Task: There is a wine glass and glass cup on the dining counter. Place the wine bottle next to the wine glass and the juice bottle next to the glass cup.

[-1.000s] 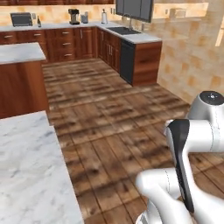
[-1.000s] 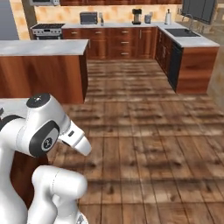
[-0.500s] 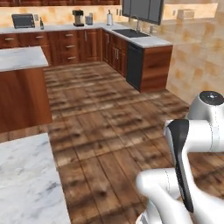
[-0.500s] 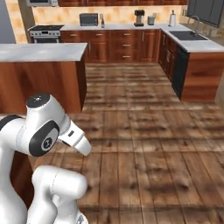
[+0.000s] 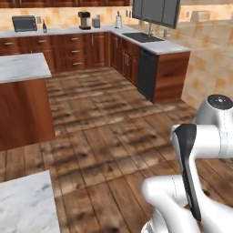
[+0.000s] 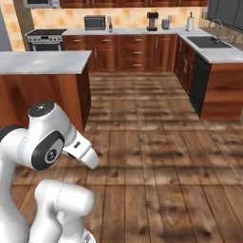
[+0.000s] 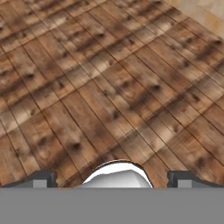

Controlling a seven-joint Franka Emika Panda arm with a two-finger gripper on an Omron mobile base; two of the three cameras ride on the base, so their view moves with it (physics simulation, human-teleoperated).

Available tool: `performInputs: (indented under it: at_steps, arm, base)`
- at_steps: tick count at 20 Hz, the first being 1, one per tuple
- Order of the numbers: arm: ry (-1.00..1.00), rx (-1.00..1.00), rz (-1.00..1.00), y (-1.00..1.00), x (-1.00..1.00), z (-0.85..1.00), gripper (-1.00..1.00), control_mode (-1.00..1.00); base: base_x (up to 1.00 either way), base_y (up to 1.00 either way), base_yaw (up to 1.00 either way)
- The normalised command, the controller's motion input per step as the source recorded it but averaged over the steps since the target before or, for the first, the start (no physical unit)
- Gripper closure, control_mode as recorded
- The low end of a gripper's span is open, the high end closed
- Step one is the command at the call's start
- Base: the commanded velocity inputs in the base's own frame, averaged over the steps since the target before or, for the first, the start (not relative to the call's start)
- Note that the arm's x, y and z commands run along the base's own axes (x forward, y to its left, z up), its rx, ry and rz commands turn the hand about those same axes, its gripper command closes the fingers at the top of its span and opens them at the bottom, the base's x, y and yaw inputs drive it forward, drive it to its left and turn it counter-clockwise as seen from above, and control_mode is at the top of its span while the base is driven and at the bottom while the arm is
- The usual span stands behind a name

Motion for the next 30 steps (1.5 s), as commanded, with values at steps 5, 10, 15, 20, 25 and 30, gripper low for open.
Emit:
performInputs:
  at_steps: [5, 10, 15, 20, 25, 30]
  arm:
    - [0.00, 0.00, 0.00, 0.00, 0.00, 0.00, -1.00, 1.00]
    - [0.00, 0.00, 0.00, 0.00, 0.00, 0.00, -1.00, 1.00]
    - [0.00, 0.00, 0.00, 0.00, 0.00, 0.00, -1.00, 1.00]
    - [0.00, 0.00, 0.00, 0.00, 0.00, 0.00, -1.00, 1.00]
    - [0.00, 0.00, 0.00, 0.00, 0.00, 0.00, -1.00, 1.00]
    - [0.00, 0.00, 0.00, 0.00, 0.00, 0.00, -1.00, 1.00]
  base:
    - [0.82, -0.21, 0.03]
    - [0.80, -0.21, 0.05]
    - [0.79, -0.21, 0.05]
    - [0.79, -0.24, 0.02]
    - [0.78, -0.23, 0.01]
    - [0.78, -0.23, 0.01]
